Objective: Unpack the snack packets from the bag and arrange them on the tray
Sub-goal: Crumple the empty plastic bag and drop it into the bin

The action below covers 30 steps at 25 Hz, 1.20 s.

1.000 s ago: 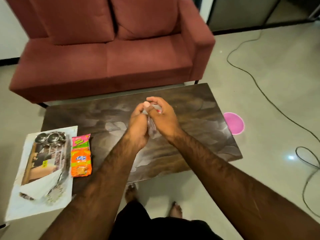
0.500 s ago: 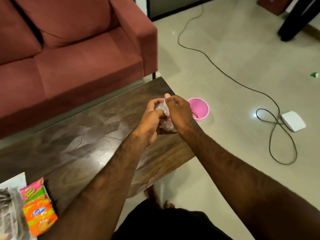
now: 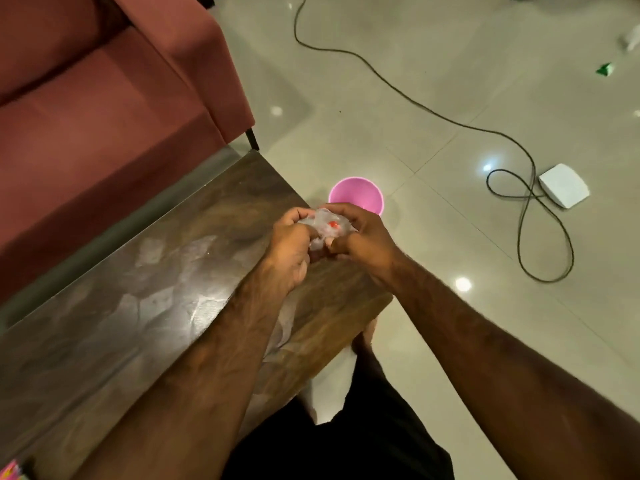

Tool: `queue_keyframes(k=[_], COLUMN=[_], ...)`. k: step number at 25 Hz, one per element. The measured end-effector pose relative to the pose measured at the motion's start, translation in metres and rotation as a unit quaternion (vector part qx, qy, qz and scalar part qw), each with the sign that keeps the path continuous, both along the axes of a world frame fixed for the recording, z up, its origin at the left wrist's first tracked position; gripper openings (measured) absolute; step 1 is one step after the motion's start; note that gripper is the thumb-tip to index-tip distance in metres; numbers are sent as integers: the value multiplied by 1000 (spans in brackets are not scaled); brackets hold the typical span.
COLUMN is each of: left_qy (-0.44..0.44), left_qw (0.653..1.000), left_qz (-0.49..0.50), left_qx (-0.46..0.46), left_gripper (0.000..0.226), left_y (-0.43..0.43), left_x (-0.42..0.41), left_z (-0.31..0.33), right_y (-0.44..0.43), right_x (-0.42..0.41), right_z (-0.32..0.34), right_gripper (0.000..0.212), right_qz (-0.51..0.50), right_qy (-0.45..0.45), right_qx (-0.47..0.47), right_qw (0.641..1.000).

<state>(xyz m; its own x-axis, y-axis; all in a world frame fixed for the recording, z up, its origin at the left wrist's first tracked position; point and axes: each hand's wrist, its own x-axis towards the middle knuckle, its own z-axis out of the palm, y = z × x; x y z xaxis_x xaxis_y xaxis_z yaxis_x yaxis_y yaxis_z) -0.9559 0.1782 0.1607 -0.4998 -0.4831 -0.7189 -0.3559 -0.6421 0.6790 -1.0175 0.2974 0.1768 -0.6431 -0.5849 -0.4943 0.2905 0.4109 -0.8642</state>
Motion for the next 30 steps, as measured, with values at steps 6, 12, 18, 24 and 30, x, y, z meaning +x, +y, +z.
queue_keyframes(k=[6,12,18,24,30], left_qy=[-78,-144,-166,-164,-181], left_qw=[990,983,978,972,960], left_qz=[-116,-104,-117,-149,-173], left_qx=[-20,-44,-51,-74,-126], left_gripper=[40,37,38,31,31], left_y=[14,5,-4,-12,-12], left_x=[-110,-167,-182,-195,-174], left_z=[-65,-168,-251,-244,-183], right_y=[11,-5,-52,-44,-23], right_x=[-125,-226,-266,-254,-224], right_z=[-101,-250,-373,-359,-265], right_gripper=[51,55,91,91,67], right_qz=[-59,-106,-42,16,88], right_qy=[20,60,67,58,118], right_qx=[101,193,268,283,255], right_qw=[993,974,960,957,956])
